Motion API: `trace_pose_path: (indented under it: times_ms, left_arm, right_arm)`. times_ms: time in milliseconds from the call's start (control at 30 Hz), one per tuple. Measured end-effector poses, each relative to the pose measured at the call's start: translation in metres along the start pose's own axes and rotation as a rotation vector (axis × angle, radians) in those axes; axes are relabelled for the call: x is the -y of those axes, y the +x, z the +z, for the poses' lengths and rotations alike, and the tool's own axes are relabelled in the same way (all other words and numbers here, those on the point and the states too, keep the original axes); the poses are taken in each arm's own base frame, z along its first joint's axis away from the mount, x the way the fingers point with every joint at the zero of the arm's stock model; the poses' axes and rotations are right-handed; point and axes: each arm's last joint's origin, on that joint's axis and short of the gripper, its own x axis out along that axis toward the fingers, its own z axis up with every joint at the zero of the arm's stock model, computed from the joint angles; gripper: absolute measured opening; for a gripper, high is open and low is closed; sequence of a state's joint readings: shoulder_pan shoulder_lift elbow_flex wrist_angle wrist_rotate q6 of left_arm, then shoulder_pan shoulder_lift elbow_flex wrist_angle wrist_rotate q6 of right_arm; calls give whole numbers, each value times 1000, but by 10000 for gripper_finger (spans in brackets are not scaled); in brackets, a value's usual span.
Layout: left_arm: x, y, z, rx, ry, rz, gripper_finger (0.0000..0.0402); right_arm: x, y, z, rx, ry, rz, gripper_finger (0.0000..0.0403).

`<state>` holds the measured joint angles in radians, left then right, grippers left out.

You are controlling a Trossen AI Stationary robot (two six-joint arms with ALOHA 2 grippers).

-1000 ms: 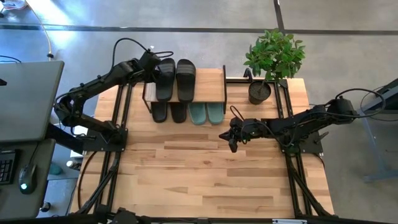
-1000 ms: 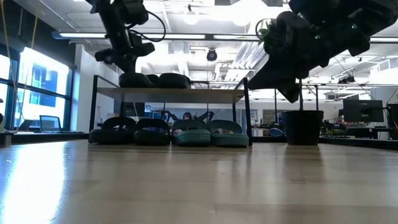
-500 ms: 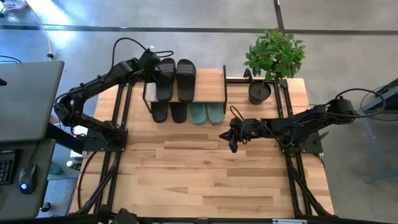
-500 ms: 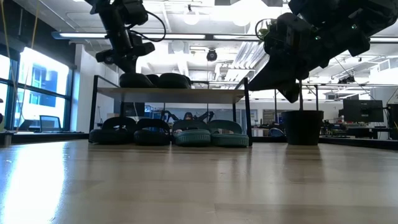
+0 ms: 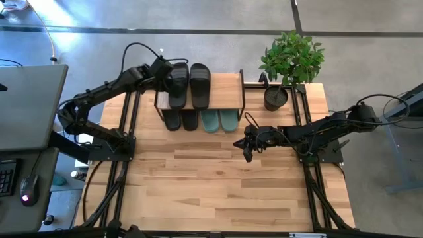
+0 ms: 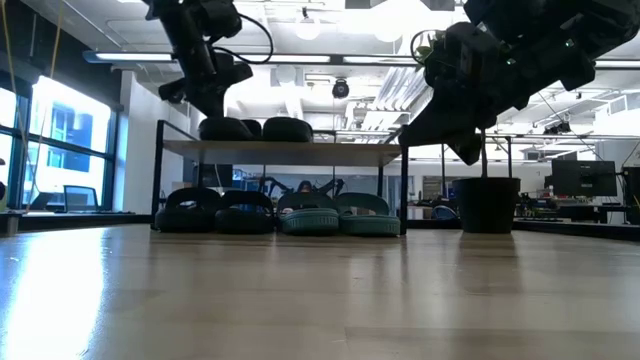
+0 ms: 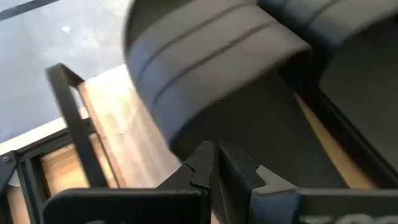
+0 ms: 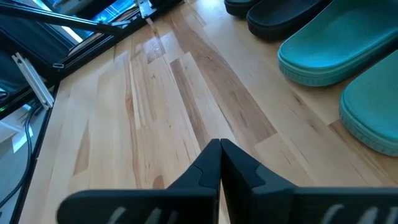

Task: Pick and place slides into the shelf
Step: Adjust the black slides

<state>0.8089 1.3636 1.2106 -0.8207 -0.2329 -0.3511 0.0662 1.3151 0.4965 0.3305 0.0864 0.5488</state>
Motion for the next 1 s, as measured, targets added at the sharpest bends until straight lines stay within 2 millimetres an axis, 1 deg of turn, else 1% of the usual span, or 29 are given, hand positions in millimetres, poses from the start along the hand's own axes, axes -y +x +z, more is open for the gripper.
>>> trace_pose_path:
  times_ms: [367, 533, 667, 733, 867, 1000]
  left_arm:
    - [-1, -1, 0, 11, 2, 19, 12]
    - [-6, -12, 4, 100, -14, 104, 2]
    - [-11, -18, 10, 185, -18, 139, 4]
    - [-15, -15, 12, 175, -18, 133, 1]
    - [-20, -1, 13, 107, -47, 98, 2]
    - [-20, 5, 14, 75, -56, 37, 1]
  right_arm:
    - [0, 0, 0, 5, 0, -10, 0]
    - [1, 0, 0, 2, 2, -15, 0]
    - [1, 0, -1, -1, 10, -17, 0]
    - [1, 0, -1, -2, 10, -17, 0]
    - [1, 0, -1, -4, 14, -13, 0]
    - [1, 0, -1, -7, 18, -14, 0]
